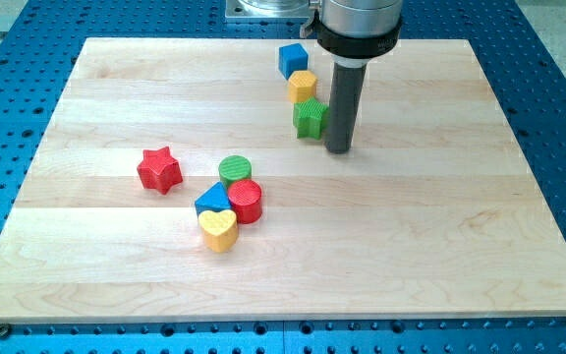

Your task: Place the green star bottom to the yellow hexagon

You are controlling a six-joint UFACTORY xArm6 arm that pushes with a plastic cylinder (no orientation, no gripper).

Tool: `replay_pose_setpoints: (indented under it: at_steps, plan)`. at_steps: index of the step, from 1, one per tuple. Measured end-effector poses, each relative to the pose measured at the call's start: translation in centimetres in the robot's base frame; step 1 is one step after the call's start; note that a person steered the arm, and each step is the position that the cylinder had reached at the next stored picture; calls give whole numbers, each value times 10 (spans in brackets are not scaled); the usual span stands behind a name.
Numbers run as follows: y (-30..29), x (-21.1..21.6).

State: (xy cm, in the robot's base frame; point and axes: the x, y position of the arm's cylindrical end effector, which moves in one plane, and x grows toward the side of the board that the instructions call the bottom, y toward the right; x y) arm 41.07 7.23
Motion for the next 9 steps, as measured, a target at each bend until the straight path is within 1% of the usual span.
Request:
replay_pose_setpoints:
  at_steps: [1, 2, 3, 4, 5, 7, 9]
  plan:
    - [2, 11]
    - [11, 1]
    - [17, -32]
    - [37, -51]
    - [3, -51]
    - [1, -35]
    - [14, -26]
